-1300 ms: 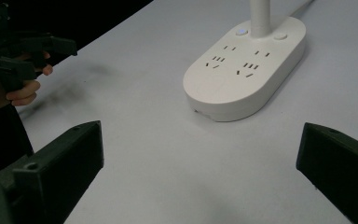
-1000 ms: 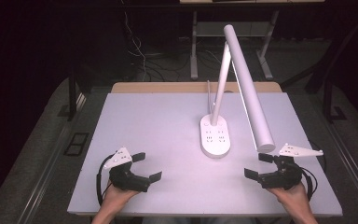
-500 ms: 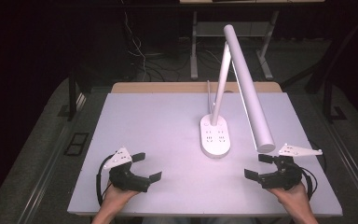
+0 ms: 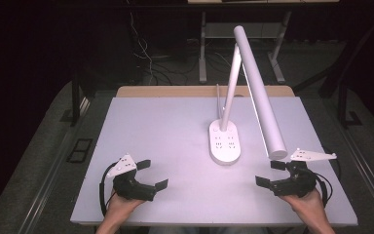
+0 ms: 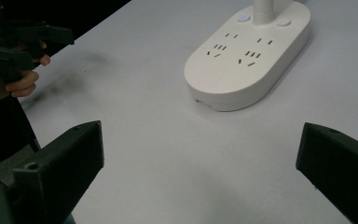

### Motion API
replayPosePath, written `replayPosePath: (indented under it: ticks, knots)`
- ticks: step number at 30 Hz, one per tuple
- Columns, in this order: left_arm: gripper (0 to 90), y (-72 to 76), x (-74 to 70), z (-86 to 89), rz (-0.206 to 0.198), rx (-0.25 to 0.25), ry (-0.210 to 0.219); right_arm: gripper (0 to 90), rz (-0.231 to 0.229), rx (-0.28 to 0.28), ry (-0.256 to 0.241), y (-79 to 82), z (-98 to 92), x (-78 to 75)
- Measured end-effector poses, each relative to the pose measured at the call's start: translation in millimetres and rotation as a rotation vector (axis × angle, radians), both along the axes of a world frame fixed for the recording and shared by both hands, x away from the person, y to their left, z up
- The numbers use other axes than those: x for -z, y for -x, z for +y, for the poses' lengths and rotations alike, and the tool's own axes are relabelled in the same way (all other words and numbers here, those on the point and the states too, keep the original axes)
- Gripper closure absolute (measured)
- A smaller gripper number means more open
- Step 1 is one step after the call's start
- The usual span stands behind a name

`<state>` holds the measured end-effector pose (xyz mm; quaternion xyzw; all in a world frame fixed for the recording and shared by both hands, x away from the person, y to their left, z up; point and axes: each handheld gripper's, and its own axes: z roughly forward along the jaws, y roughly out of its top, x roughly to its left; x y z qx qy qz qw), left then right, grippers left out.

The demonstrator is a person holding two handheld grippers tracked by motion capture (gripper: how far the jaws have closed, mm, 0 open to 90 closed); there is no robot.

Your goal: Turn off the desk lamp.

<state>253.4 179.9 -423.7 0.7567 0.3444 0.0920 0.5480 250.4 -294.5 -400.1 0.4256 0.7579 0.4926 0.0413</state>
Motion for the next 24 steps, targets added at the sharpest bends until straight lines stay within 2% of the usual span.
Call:
replayPosePath:
  ticks: [10,15,24]
  knots:
    - [0.0,0.4,0.0,-0.8,0.0,-0.001,-0.002,0.7,0.01,-0.006,0.02,-8.7,0.1,-11.1]
    - [0.0,0.5,0.0,-0.5,-0.001,-0.001,-0.001,0.7,0.008,-0.031,0.042,-19.8,5.1,-21.0]
    - [0.0,1.0,-0.2,-0.1,-0.001,-0.005,0.003,0.7,0.003,-0.044,0.063,-33.5,12.2,-30.9]
